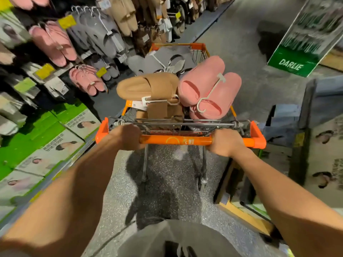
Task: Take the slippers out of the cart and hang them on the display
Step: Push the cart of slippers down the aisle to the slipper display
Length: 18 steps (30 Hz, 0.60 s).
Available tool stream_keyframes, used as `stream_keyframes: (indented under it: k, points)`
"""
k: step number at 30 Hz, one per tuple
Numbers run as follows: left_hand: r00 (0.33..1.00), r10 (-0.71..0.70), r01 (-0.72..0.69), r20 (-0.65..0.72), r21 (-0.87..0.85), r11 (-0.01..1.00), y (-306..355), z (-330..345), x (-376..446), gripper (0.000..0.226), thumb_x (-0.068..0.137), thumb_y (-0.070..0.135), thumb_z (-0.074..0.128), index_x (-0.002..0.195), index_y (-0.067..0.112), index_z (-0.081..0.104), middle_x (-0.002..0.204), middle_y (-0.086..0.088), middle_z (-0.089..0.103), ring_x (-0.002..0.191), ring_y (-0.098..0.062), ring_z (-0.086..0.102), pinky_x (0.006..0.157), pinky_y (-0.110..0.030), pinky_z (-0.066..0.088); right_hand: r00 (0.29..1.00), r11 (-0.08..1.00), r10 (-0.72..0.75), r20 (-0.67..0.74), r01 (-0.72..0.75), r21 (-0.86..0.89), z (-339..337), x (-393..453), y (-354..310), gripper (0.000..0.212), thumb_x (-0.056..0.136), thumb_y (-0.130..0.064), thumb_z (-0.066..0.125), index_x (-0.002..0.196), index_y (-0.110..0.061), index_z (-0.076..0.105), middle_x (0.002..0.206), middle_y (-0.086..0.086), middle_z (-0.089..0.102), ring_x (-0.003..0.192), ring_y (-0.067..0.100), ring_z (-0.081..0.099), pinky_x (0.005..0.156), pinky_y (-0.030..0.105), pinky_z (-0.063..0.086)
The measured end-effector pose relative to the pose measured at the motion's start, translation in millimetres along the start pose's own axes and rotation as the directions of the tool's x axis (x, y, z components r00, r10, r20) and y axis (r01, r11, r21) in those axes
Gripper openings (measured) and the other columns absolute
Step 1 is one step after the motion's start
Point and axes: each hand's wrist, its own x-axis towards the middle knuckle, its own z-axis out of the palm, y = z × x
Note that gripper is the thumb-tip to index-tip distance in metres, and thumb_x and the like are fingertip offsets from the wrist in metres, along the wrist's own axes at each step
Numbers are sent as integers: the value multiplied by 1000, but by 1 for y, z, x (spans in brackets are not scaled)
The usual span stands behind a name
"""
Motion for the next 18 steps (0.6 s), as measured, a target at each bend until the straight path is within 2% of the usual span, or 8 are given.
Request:
stream_keyframes:
  k: [4, 7, 11, 15, 18]
  points:
    - [993, 116, -117, 6, 58, 991, -13, -36, 75, 38, 88, 50, 54, 90, 13, 65, 84, -4, 61, 76, -19, 55, 72, -29, 43, 998, 997, 60, 0, -60, 39, -16, 53, 32, 28, 75, -42, 53, 76, -16, 64, 84, 8, 69, 79, 32, 64, 65, 30, 43]
    - [981, 194, -194, 11, -4, 981, -13, -67, 132, 37, 84, 49, 55, 77, 14, 61, 75, -6, 58, 69, -21, 52, 65, -28, 40, 993, 993, 116, 11, -116, 34, -33, 91, 59, 28, 78, -42, 55, 75, -15, 64, 85, 10, 68, 79, 33, 63, 66, 31, 43]
    - [987, 157, -156, 19, -4, 988, -9, -104, 217, 26, 89, 37, 54, 79, 14, 59, 70, -3, 52, 59, -18, 46, 58, -31, 40, 983, 982, 184, -17, -183, 44, -55, 141, 102, 28, 81, -41, 54, 78, -15, 63, 92, 13, 69, 87, 36, 64, 70, 33, 45]
    - [979, 201, -202, 11, 16, 979, 4, -153, 290, 31, 83, 47, 57, 79, 17, 63, 74, -5, 60, 67, -23, 57, 57, -27, 40, 966, 963, 258, -4, -257, 76, -77, 192, 146, 31, 81, -43, 52, 82, -15, 63, 97, 13, 69, 92, 34, 63, 73, 33, 46]
    - [977, 212, -212, -14, 3, 977, 21, -187, 340, 27, 81, 42, 59, 67, 20, 59, 65, -2, 56, 64, -24, 56, 58, -28, 42, 949, 946, 315, -20, -312, 93, -92, 226, 180, 33, 80, -43, 53, 93, -16, 66, 103, 12, 68, 97, 34, 63, 78, 34, 48]
